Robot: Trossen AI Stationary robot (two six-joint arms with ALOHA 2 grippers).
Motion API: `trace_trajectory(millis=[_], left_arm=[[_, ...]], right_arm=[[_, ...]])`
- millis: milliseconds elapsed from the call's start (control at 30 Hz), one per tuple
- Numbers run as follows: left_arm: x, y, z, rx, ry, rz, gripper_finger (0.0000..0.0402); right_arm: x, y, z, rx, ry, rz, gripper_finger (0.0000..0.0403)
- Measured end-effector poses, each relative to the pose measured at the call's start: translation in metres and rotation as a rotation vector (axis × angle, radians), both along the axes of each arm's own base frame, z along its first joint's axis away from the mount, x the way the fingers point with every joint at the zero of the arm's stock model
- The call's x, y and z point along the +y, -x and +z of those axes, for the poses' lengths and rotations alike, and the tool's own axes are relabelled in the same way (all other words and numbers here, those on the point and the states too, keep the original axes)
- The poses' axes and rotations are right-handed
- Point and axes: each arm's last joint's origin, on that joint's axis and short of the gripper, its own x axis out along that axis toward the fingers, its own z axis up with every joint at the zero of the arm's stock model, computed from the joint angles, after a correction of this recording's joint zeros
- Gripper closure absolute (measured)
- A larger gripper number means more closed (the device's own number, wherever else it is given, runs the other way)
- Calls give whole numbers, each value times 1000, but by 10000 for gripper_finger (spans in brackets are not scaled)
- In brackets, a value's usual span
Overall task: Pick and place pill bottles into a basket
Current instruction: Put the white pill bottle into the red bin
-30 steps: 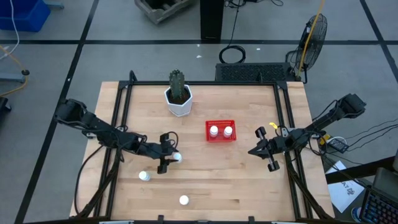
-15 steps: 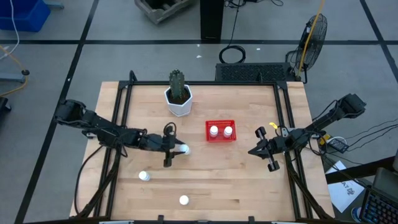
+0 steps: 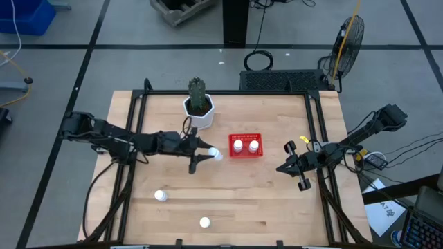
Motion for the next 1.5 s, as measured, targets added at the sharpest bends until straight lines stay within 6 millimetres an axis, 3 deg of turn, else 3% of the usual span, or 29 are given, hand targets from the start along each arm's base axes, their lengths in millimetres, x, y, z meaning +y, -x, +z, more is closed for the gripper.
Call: trace_trajectory(millis=[300, 500, 833, 1000, 1300, 1500], left_arm=[[1, -43, 29, -13, -56, -56, 239], [3, -76, 28, 4, -75, -72, 226], [16, -132, 6, 164, -89, -65, 236], [22, -144, 1, 195, -111, -56, 224], [35, -144, 0, 206, -86, -20, 230], [37, -147, -12, 231, -84, -21, 227]], right_arm=[[0, 0, 0, 1, 1, 0, 399], [0, -1, -2, 16, 9, 0, 399], [0, -1, -4, 34, 19, 0, 399], [0, -1, -4, 35, 20, 0, 399], [0, -1, -4, 34, 19, 0, 399], [0, -1, -4, 35, 19, 0, 399]])
